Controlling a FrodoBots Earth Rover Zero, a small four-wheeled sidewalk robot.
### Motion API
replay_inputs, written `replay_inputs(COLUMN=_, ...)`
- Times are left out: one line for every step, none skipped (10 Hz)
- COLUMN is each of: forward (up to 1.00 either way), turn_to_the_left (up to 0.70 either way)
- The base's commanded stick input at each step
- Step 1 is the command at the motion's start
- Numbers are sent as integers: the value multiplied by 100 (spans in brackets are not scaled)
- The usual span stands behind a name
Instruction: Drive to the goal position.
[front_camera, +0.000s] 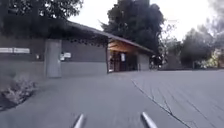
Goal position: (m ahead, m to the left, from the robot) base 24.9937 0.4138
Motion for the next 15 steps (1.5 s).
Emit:
replay_inputs(forward=97, turn_to_the_left=0)
replay_inputs(forward=97, turn_to_the_left=0)
replay_inputs(forward=97, turn_to_the_left=-1)
replay_inputs(forward=97, turn_to_the_left=-27)
replay_inputs(forward=97, turn_to_the_left=-36)
replay_inputs(forward=97, turn_to_the_left=-18)
replay_inputs(forward=97, turn_to_the_left=0)
replay_inputs(forward=97, turn_to_the_left=0)
replay_inputs(forward=97, turn_to_the_left=0)
replay_inputs(forward=97, turn_to_the_left=0)
replay_inputs(forward=97, turn_to_the_left=0)
replay_inputs(forward=97, turn_to_the_left=0)
replay_inputs(forward=97, turn_to_the_left=0)
replay_inputs(forward=97, turn_to_the_left=-6)
replay_inputs(forward=97, turn_to_the_left=-32)
